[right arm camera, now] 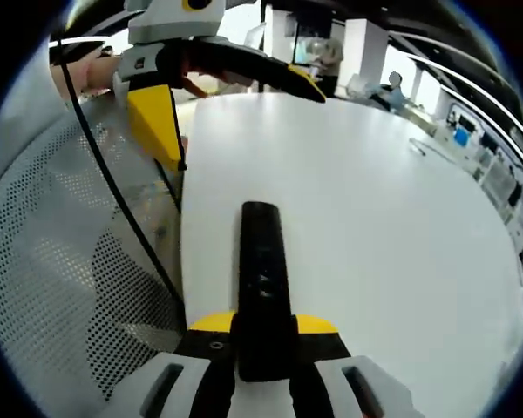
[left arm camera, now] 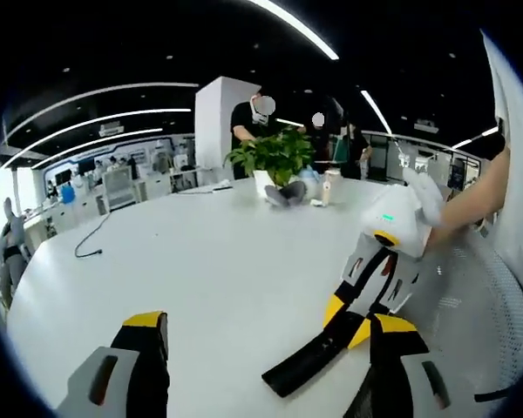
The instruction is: Press the specified remote control buttons in sequence, fully releasing each button before pressing the next.
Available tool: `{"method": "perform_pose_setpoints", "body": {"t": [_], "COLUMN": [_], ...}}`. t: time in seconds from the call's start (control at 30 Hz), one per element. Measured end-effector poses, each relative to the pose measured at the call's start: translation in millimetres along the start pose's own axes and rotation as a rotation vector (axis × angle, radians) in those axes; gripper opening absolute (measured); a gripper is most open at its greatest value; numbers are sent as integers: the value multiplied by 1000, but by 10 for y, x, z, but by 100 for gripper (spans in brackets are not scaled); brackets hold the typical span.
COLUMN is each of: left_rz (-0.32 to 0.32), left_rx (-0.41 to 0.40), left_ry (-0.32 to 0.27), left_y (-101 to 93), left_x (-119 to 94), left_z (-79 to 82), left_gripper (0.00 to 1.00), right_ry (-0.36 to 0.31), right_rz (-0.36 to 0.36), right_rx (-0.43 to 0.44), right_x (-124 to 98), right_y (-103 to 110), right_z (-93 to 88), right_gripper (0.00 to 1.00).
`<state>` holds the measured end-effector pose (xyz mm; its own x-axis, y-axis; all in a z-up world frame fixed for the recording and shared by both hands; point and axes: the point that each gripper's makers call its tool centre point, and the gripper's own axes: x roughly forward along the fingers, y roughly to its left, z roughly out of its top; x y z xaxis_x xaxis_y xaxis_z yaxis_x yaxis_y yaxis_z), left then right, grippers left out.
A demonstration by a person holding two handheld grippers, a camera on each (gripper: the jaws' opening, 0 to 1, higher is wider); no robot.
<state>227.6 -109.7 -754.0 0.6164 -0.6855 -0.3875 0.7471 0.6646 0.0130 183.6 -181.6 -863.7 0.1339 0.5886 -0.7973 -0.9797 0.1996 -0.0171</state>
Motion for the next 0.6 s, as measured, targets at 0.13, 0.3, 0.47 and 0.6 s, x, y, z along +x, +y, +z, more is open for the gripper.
{"method": "perform_pose_setpoints", "body": {"t": [0.13,0.3,0.47,0.6], "left_rz": [15,76,176,263], "left_rx": [-23,-71,-132,-134], "left_ry": [-31,-90,-230,-341], "left_y": [35,178,364,511], "left_x": [-53,-157,-312,-499], "left_z": [53,164,404,584], "left_gripper": [100,100,100,100], "right_ry": [0,-5,-15,-16], "right_rz": [2,4,9,8], "right_rx": [2,16,40,45], "right_x": [1,1,3,5], "right_y": [-2,-7,-20,-24], "right_z": [-3,-3,1,7], "right_gripper": [20,20,20,20]}}
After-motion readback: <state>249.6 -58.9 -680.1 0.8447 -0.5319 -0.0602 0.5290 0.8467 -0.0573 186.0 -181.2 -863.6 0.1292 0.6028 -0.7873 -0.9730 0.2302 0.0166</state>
